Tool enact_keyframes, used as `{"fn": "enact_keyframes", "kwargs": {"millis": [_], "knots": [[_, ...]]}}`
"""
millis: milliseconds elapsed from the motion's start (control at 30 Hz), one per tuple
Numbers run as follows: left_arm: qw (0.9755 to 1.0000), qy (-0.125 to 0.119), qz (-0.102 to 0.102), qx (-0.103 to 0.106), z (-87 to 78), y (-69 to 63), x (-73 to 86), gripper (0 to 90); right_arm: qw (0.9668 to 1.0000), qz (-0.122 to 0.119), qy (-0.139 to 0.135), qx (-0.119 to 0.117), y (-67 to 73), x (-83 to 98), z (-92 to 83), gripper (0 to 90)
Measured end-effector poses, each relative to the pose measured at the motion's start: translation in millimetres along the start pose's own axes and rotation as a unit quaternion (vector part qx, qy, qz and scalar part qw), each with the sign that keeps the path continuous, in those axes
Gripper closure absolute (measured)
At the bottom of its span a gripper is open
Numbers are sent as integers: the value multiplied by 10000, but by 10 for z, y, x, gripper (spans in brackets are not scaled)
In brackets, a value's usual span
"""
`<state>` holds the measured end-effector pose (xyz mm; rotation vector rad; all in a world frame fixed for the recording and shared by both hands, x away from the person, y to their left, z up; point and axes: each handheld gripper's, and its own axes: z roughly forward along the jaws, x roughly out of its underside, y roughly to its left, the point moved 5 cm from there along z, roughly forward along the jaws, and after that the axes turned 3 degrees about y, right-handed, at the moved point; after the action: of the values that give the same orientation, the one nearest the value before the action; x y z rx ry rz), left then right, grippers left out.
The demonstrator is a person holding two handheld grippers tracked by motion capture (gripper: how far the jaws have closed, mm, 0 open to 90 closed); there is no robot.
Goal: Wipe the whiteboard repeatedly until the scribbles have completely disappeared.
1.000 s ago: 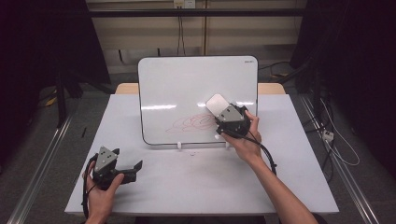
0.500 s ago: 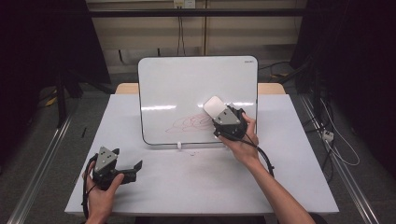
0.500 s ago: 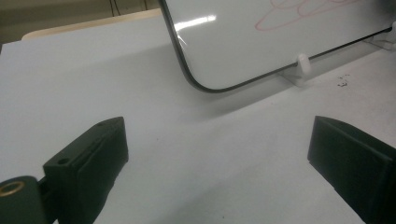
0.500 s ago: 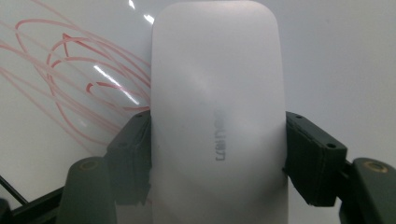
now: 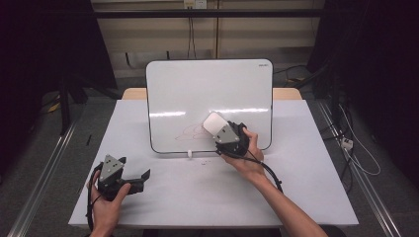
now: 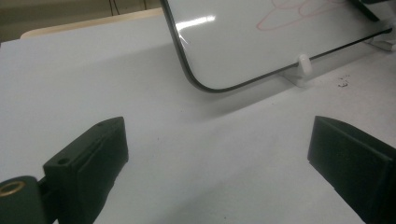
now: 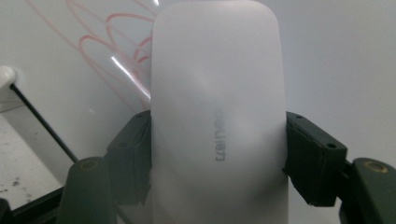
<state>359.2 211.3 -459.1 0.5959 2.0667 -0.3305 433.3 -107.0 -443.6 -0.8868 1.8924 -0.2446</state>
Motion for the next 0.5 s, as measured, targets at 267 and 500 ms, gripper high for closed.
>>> {"fn": "enact_keyframes", "kwargs": {"millis": [267,500], "knots": [[10000,-10,28,11,6,-14,-11,49,10000,-3,-16,-77,-10,2,-4,315],[10000,-15,-4,16,7,-16,-9,49,9999,63,-15,-81,-62,8,-8,315]]}}
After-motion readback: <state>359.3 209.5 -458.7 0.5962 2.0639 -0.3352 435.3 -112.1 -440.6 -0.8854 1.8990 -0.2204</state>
